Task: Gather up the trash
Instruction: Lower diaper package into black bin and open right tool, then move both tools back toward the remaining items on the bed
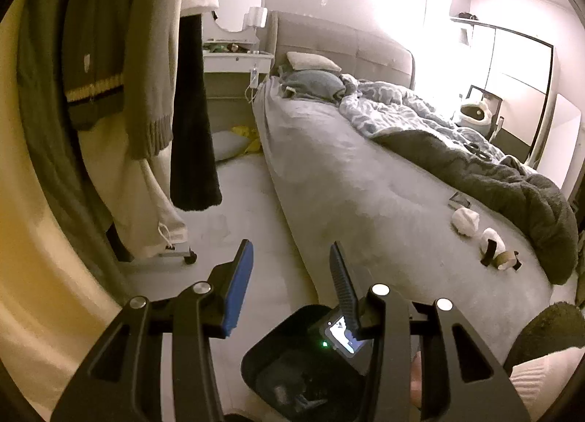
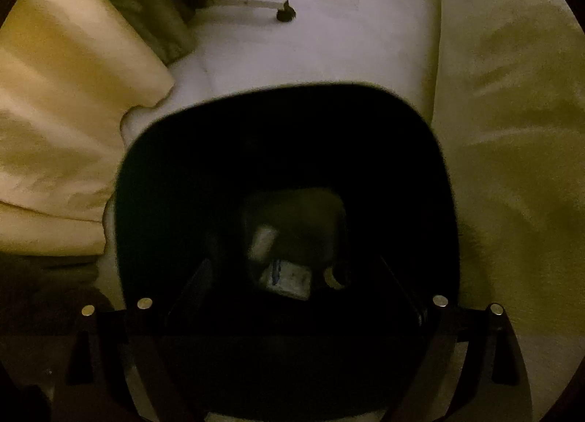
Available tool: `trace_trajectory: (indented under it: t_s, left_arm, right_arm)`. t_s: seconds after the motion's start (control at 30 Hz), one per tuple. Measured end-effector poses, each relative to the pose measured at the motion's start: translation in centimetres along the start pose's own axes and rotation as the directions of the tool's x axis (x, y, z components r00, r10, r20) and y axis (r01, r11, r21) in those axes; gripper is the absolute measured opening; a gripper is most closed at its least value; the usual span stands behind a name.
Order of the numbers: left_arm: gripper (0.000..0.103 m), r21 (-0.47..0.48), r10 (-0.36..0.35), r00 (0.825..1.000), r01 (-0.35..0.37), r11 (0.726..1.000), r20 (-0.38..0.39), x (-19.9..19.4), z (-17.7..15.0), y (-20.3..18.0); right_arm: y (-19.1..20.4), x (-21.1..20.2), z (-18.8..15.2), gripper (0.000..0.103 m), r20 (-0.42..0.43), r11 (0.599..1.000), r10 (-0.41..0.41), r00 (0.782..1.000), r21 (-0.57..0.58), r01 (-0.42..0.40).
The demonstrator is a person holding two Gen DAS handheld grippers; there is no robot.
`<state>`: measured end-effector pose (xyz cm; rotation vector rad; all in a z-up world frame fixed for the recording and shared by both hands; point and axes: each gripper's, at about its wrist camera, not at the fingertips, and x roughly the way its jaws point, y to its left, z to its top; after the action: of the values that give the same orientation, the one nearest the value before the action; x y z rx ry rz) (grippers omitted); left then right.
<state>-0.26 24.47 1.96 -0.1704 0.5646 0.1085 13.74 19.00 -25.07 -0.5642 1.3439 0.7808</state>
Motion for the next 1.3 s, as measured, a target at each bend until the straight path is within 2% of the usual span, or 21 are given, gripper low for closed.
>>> trace_trajectory:
  t_s: [0.2,0.37,0.5,0.9,1.1,1.3]
  left_arm:
    - [0.046,-0.005,-0.02,0.999,0.02,1.0,0.037,-0.2,1.2,-1.0]
    - [0.05,-0.017,-0.043,0.998,0.044,0.999,0.055,-0.1,2.0,-2.2]
    - [0.053,0.001,-0.045,0.997,0.045,0.999,0.058,0.4,2.3,-3.6]
    - [0.066,0.014,-0.109,0.992,0.108,0.994,0.061,2.1,3.0,-8.0]
    - [0.068,0.021,-0.145,0.988,0.144,0.989,0.047,3.2,3.2,-10.3]
    - [0.071,0.038,-0.179,0.984,0.178,0.983,0.024,4.5,3.1,-13.0]
  right_arm:
    - [0.1,-4.1,0.3,0.091,0.094,1.0,0.008,0.996,-0.021,-0.006]
    - [-1.1,-8.5,0.3,0.091,0.201,1.0,0.02,0.979,-0.006,-0.02]
    - [-2.9,-12.3,-0.6,0.091,0.277,1.0,-0.001,0.961,0.001,0.0]
    - [-7.5,-19.8,-3.4,0.091,0.435,0.997,-0.065,0.898,0.059,0.043]
    - [-10.6,-22.7,-5.5,0.091,0.485,0.991,-0.11,0.867,0.121,0.058]
    - [-14.8,-24.7,-7.7,0.091,0.51,0.975,-0.156,0.846,0.214,0.05]
